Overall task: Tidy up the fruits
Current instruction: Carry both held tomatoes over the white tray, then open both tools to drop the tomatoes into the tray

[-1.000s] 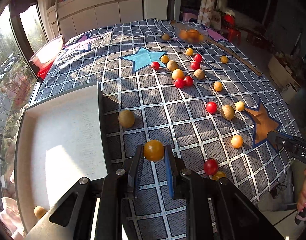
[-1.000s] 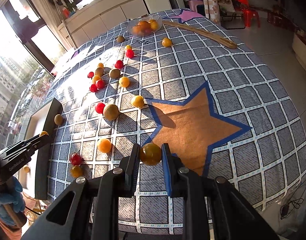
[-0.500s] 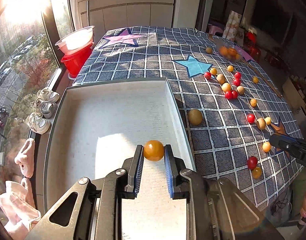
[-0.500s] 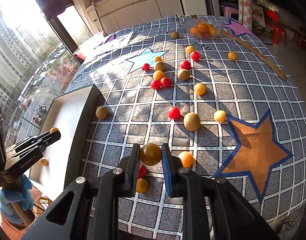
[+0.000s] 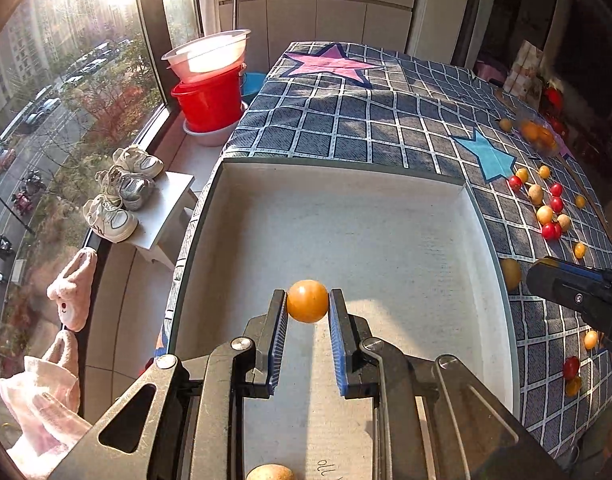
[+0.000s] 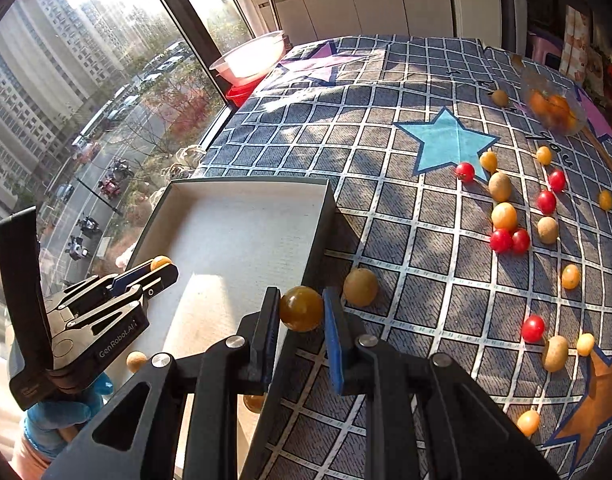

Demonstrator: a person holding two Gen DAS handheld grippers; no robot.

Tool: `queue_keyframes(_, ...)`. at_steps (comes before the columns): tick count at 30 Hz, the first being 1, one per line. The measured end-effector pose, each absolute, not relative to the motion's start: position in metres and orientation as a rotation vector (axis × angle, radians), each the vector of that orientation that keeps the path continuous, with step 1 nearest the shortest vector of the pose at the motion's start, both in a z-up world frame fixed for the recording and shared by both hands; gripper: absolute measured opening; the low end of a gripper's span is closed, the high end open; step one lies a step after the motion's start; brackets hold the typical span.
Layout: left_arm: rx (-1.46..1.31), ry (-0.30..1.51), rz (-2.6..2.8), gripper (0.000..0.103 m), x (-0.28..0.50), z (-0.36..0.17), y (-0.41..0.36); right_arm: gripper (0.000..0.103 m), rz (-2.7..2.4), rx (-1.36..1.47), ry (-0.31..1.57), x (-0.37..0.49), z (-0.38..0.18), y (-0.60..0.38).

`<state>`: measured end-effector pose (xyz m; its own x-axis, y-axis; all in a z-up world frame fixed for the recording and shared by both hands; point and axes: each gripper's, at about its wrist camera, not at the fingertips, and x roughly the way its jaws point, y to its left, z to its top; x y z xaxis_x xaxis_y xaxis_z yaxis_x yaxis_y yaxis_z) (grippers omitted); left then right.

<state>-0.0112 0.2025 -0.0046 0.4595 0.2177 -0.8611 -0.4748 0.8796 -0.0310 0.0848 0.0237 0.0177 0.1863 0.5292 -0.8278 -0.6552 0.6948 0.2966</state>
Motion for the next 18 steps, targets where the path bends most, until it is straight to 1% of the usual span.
queue_keyframes(6, -0.326, 1.06, 0.457, 0.022, -0.006, -0.02, 0.215, 0.023, 0.86, -0.163, 1.154, 0.099, -0.004, 0.07)
queue_keyframes(11, -0.327, 1.078, 0.461, 0.022, -0.001, -0.024, 0.215, 0.023, 0.84, -0.224, 1.172, 0.104, -0.023, 0.09)
queue_keyframes(18, -0.293, 1.089, 0.465, 0.022, 0.0, -0.024, 0.209, 0.024, 0.826, -0.358, 1.122, 0.095, -0.028, 0.108)
